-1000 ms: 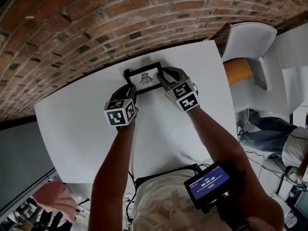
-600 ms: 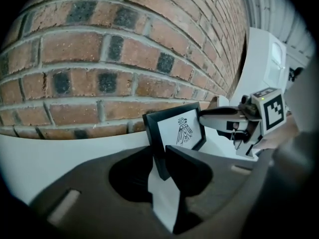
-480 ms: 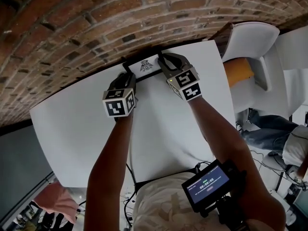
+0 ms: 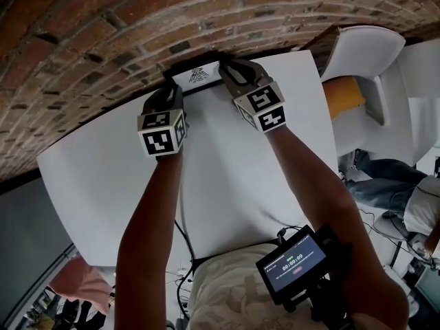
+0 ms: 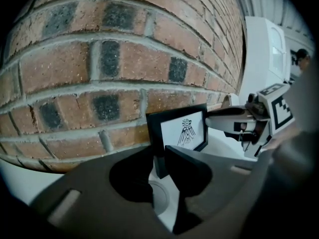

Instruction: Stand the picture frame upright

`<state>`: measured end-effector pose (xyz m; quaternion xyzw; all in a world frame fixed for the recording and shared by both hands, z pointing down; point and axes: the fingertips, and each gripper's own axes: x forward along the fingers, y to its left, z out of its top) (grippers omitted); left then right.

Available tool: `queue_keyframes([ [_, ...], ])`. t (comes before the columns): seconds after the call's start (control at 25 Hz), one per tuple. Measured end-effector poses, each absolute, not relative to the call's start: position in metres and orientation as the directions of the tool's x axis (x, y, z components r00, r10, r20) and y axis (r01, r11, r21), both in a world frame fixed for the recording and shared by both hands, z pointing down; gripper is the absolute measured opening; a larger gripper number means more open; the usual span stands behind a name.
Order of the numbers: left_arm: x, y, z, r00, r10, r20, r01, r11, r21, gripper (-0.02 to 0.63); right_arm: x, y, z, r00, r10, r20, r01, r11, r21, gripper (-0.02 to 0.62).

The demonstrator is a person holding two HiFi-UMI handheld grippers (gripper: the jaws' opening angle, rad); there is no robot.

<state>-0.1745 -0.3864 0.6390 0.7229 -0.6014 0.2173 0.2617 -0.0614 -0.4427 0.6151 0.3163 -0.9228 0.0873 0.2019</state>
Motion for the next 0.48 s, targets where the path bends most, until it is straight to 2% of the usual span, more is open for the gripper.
queue_keyframes([
  [0.48, -0.1859, -0.3974, 0.6413, 0.16, -0.771, 0.617, -0.987, -0.119, 0.108, 0.077, -0.0716, -0.4517, 0.6218, -0.702, -0.566, 0.432, -0.636, 0.772, -0.022, 0.098],
])
